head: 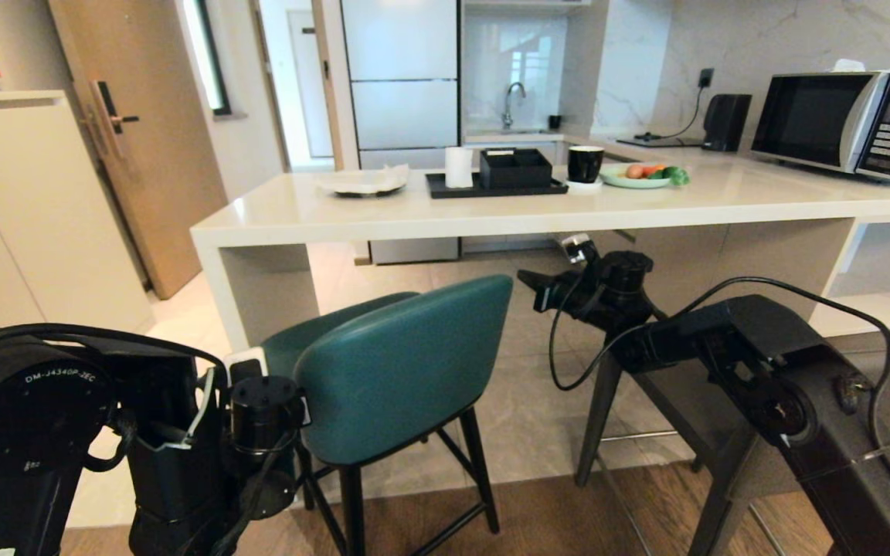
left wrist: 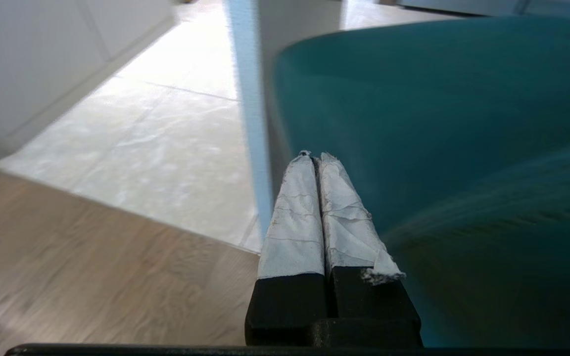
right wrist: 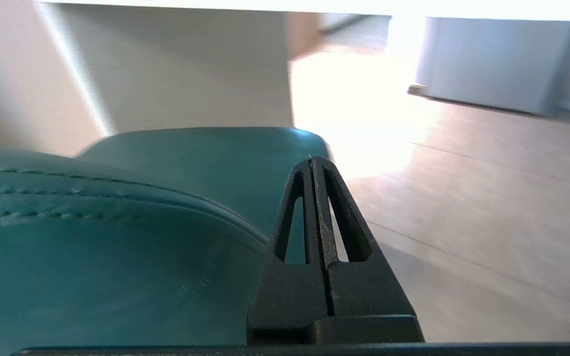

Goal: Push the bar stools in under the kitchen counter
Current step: Push the blue chair back under the dining table

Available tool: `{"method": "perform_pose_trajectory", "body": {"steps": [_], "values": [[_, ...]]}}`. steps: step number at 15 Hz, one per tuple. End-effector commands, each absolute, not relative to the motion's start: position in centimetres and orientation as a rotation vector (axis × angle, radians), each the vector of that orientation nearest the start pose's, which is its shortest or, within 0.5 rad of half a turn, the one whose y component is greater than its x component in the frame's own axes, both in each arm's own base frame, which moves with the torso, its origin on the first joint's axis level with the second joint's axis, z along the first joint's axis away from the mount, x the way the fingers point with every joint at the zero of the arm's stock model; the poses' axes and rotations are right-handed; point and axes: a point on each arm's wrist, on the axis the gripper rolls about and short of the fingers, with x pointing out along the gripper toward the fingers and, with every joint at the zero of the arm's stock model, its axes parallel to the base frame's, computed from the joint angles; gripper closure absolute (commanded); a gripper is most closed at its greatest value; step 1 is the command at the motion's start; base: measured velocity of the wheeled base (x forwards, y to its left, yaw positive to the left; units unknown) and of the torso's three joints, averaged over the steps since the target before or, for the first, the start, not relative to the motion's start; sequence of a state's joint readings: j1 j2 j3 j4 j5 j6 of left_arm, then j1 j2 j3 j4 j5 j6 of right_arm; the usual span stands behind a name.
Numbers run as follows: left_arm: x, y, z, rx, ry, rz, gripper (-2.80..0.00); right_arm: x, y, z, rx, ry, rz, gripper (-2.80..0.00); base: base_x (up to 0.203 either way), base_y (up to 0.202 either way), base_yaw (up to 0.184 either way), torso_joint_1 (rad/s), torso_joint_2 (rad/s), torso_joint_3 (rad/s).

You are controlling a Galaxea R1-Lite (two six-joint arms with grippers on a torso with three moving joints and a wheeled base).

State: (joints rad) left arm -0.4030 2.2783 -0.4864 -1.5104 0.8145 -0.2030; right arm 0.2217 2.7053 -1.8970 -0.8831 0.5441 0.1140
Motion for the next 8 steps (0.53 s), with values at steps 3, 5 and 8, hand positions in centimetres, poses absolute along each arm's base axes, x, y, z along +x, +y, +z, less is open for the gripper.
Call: {"method": "perform_pose_trajectory", "body": {"steps": [3,5,8], "values": [[30.3,-11.1,1.1,-0.036,0.19,0.443,0.0,53.7,14.2,1.1,0.126,0.035,0.917,0.0,0.0,0.0,0.0,0.0,0.0,0.0],[30.4,-11.1,1.0,-0.034,0.19,0.444,0.0,53.6,14.4,0.1,0.129,0.051,0.92,0.0,0.0,0.0,0.0,0.0,0.0,0.0],[30.4,-11.8,0.8,-0.031,0.191,0.429,0.0,53.4,14.8,0.0,0.123,0.05,0.932,0.0,0.0,0.0,0.0,0.0,0.0,0.0]]}}
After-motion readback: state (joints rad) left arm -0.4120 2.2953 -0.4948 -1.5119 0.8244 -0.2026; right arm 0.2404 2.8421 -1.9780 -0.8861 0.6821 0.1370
